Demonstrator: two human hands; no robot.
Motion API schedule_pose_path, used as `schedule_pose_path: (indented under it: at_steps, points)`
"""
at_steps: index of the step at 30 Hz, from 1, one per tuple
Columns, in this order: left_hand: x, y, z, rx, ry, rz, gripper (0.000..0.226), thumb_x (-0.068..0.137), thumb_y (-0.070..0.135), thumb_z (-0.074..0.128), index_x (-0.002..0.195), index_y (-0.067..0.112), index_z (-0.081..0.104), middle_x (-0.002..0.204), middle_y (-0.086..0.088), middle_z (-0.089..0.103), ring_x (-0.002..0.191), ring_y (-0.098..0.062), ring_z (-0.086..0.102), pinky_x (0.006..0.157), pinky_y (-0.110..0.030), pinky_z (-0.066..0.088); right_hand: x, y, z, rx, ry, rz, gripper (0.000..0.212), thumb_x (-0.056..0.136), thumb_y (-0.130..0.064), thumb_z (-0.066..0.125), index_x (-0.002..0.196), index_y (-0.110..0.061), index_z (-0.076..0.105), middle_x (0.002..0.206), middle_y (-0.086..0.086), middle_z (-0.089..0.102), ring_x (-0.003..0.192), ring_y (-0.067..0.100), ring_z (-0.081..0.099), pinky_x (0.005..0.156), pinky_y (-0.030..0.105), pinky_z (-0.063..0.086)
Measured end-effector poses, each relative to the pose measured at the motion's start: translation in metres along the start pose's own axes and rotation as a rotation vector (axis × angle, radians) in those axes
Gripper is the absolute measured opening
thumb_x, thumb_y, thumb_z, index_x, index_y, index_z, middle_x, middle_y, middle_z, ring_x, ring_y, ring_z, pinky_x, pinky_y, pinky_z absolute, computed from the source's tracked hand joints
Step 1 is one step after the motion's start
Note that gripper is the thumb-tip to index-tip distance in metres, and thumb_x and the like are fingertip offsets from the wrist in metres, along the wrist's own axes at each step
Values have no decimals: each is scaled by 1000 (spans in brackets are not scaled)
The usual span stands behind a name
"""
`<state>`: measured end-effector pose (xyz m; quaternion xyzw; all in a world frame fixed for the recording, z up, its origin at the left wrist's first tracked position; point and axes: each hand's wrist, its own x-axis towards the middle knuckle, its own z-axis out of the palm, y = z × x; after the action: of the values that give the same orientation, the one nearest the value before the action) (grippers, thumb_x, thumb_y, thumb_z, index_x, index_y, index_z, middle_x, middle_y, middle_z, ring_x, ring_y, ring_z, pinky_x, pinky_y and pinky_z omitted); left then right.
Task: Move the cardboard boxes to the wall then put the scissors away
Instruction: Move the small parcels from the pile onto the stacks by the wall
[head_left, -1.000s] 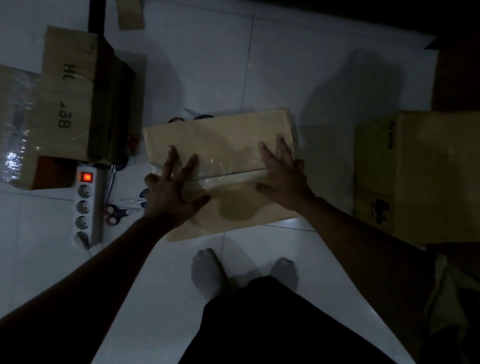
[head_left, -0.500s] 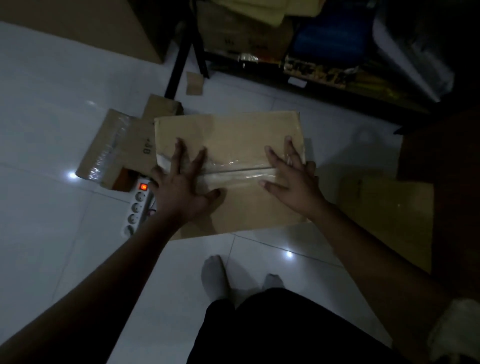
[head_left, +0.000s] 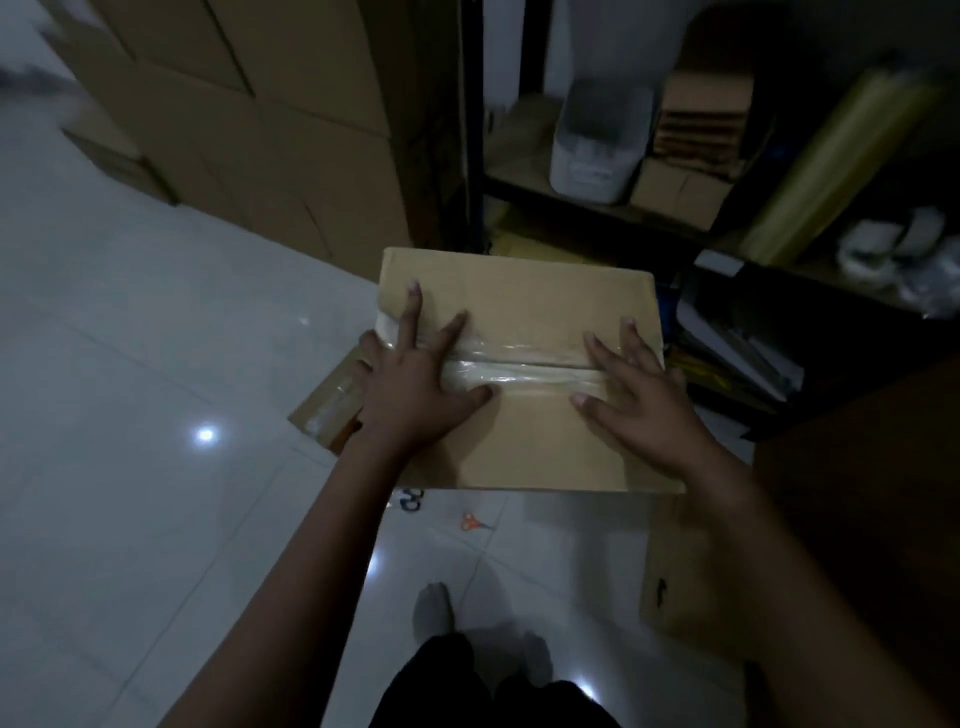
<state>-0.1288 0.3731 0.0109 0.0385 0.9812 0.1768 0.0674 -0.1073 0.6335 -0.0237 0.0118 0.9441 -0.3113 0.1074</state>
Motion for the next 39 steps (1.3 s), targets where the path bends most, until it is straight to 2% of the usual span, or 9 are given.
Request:
schedule_pose_path:
  at_steps: [4,7,11,15,24,27,30,36,39]
  points:
    - [-23,11,-52,-19,71,-26,86,73,71,61,146,53,21,158,12,-23,138,-42,10,108,-58,18,-27,-54,-46,-34,44,-38,69,88,-58,57,147,-54,22,161,-19,-8,148,33,-1,118,46,2]
    - [-41,10,-88,-40,139,-48,91,67,77,62,145,54,21,159,13,-20,138,-40,10,108,-57,16,-42,-90,-72,-62,87,-93,66,88,-58,57,146,-55,26,160,-22,-4,147,35,4,118,50,7]
    - [-62,2,-140,-46,214,-91,95,63,79,63,145,53,22,159,11,-19,137,-39,10,107,-55,18,-54,-148,-99,-57,87,-165,62,91,-54,55,146,-53,27,160,-23,-1,144,28,10,117,49,18]
    - [-79,-22,-178,-36,276,-156,95,64,80,62,146,52,23,160,11,-15,137,-39,12,107,-53,20,-54,-199,-105,-65,60,-215,62,92,-54,55,147,-52,27,160,-25,-2,145,32,7,116,50,18]
    - [-102,-135,-273,25,373,-273,112,44,96,33,146,54,18,160,11,-14,135,-40,15,105,-52,22,-21,-345,-69,-65,41,-374,62,90,-57,55,146,-55,27,157,-29,-2,145,32,10,116,54,16]
    - [-100,-168,-303,31,366,-278,106,52,93,42,146,52,19,161,10,-13,137,-42,13,107,-54,20,-11,-387,-57,-65,36,-375,64,89,-59,54,146,-54,27,158,-27,-1,147,35,2,117,60,14]
    - [-97,-203,-326,33,386,-261,98,62,88,53,147,51,19,161,9,-12,138,-42,11,108,-55,19,2,-427,-42,-62,60,-409,63,88,-59,55,146,-53,29,159,-25,1,147,36,4,116,61,16]
    - [-76,-256,-353,37,386,-239,98,64,87,53,148,51,18,161,8,-13,138,-43,10,109,-56,18,30,-473,-16,-95,79,-408,63,88,-62,52,145,-57,25,159,-26,-2,146,38,7,115,64,15]
    - [-58,-276,-360,39,380,-229,100,58,89,42,147,50,20,162,6,-9,138,-43,12,109,-56,18,47,-486,-5,-108,75,-399,63,89,-63,51,145,-57,23,159,-25,-2,146,38,7,115,64,15]
